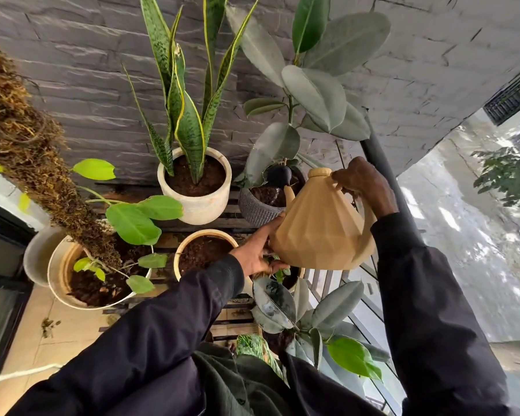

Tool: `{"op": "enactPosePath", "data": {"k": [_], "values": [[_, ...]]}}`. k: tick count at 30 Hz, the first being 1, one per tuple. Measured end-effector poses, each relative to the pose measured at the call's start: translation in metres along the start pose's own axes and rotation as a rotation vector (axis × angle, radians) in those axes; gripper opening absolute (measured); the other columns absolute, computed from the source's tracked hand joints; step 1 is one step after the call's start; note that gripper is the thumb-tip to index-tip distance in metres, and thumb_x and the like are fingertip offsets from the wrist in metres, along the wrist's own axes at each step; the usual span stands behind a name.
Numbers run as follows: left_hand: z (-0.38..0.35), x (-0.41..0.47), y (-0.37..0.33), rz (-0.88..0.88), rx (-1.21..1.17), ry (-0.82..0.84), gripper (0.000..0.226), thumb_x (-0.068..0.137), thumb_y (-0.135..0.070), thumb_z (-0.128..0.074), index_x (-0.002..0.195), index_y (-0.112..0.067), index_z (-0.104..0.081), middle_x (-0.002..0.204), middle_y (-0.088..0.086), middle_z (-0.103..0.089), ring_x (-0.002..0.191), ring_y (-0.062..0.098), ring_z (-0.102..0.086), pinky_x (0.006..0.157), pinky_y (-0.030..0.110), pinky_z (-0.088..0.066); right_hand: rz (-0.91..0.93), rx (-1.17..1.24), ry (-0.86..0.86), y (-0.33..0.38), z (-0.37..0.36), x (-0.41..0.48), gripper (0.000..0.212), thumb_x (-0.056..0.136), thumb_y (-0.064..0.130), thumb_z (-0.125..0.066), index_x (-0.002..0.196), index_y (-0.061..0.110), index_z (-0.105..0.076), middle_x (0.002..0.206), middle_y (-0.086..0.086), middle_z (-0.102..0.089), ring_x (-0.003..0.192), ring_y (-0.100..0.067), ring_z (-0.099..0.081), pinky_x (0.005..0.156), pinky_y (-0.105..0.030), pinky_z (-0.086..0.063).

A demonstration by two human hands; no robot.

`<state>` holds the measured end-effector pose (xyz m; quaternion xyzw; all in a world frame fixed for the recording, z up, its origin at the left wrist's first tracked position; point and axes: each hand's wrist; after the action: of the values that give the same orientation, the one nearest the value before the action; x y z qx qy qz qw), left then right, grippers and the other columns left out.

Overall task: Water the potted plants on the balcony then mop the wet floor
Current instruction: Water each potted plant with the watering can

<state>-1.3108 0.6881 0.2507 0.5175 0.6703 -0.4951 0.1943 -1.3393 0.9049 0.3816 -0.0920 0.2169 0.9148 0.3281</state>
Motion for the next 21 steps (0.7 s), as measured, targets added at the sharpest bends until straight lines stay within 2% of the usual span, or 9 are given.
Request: {"op": "enactPosePath", "data": {"k": [2,4,11,14,17,19,21], "values": [[-0.001,0.000,0.000,-0.001,0.004,0.002,0.053,0.075,-0.063,-0.076,0.107,-0.024,-0.059,0.120,0.017,-0.057,0.113,0.035,-0.057,0.082,0.050,-0.060,-0.003,0.000,0.003,-0.001,0.000,0.001,0.020,0.097,0.015,-0.061,0.088,0.000,-0.068,0.062,-0.005,-0.059,0.051,-0.020,-0.054,0.051,-0.029,-0.041],[-0.001,0.001,0.001,-0.004,0.009,0.000,0.050,0.076,-0.063,-0.076,0.104,-0.025,-0.058,0.119,0.017,-0.057,0.112,0.035,-0.057,0.086,0.053,-0.058,-0.001,0.019,0.001,-0.003,-0.001,0.002,0.020,0.097,0.015,-0.061,0.090,-0.002,-0.069,0.063,-0.006,-0.060,0.050,-0.020,-0.054,0.051,-0.029,-0.041],[0.000,0.005,0.001,0.007,0.012,0.001,0.061,0.072,-0.065,-0.077,0.112,-0.023,-0.058,0.122,0.020,-0.057,0.113,0.037,-0.058,0.093,0.058,-0.055,-0.002,0.013,-0.027,-0.007,-0.003,0.008,0.028,0.096,0.015,-0.062,0.071,0.005,-0.063,0.066,-0.008,-0.067,0.050,-0.020,-0.056,0.050,-0.030,-0.043],[0.000,0.006,0.003,0.009,0.015,-0.002,0.063,0.073,-0.065,-0.077,0.115,-0.023,-0.056,0.122,0.019,-0.057,0.111,0.037,-0.058,0.091,0.056,-0.056,0.000,0.017,-0.034,-0.011,-0.005,0.008,0.029,0.096,0.016,-0.062,0.069,0.004,-0.065,0.070,-0.011,-0.069,0.052,-0.021,-0.055,0.056,-0.032,-0.047],[0.001,0.008,0.004,0.009,0.030,0.003,0.066,0.073,-0.065,-0.077,0.119,-0.024,-0.055,0.120,0.018,-0.057,0.110,0.037,-0.058,0.090,0.056,-0.057,-0.005,0.036,-0.044,-0.019,-0.007,0.009,0.027,0.095,0.019,-0.063,0.079,-0.002,-0.072,0.069,-0.011,-0.069,0.053,-0.023,-0.056,0.066,-0.039,-0.052],[0.001,0.007,0.004,0.016,0.037,0.014,0.057,0.075,-0.064,-0.076,0.112,-0.025,-0.056,0.119,0.018,-0.057,0.110,0.036,-0.058,0.089,0.054,-0.058,0.002,0.053,-0.065,-0.024,-0.009,0.005,0.028,0.095,0.020,-0.064,0.083,-0.005,-0.074,0.064,-0.010,-0.067,0.052,-0.023,-0.056,0.062,-0.037,-0.050],[0.003,0.007,0.004,0.020,0.041,0.019,0.053,0.076,-0.062,-0.076,0.110,-0.027,-0.056,0.119,0.017,-0.056,0.108,0.036,-0.058,0.084,0.052,-0.060,0.015,0.081,-0.107,-0.031,-0.013,0.000,0.031,0.093,0.022,-0.066,0.086,-0.007,-0.075,0.070,-0.014,-0.070,0.056,-0.025,-0.059,0.060,-0.036,-0.049]]}}
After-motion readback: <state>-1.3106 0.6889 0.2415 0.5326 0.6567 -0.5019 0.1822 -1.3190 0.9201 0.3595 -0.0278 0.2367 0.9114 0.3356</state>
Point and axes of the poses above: each hand's wrist, its own x-axis towards the middle knuckle, its own z-axis out of the back of the hand, y = z × x
